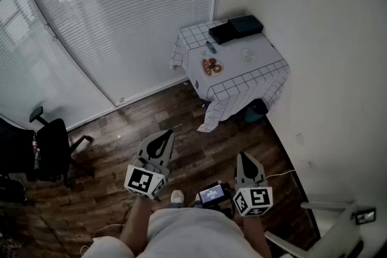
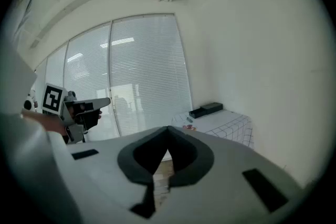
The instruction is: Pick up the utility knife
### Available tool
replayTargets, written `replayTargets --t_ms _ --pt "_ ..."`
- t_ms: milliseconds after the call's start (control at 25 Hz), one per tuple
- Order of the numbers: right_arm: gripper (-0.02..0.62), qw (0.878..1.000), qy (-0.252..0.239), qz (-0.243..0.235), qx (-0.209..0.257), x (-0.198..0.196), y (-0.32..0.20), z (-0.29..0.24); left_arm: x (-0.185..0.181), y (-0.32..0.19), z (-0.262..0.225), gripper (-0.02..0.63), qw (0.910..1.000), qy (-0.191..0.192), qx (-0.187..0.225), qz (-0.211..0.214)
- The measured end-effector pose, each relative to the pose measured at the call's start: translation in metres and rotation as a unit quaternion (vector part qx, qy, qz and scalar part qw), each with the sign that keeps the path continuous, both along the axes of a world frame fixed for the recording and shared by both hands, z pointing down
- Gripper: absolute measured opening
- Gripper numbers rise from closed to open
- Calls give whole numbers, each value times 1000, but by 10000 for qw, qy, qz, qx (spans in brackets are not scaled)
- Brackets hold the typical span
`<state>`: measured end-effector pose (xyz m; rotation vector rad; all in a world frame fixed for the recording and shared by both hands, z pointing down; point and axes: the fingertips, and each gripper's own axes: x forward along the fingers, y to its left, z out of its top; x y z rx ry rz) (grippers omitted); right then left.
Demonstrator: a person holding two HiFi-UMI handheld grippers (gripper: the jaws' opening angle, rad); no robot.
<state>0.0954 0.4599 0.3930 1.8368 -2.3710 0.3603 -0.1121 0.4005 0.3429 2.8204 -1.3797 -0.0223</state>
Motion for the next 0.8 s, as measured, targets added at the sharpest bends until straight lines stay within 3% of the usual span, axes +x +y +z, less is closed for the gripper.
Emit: replayTargets --t_ms 400,520,800 --pt "6 10000 -35 -87 16 -16 11 -3 3 20 14 5 9995 -90 -247 149" --pt "6 9994 -260 -224 83 -18 12 -6 2 19 16 5 9995 -112 -280 85" --pt "6 9978 -414 -465 220 -3 17 -11 23 22 19 5 9995 -195 -235 2"
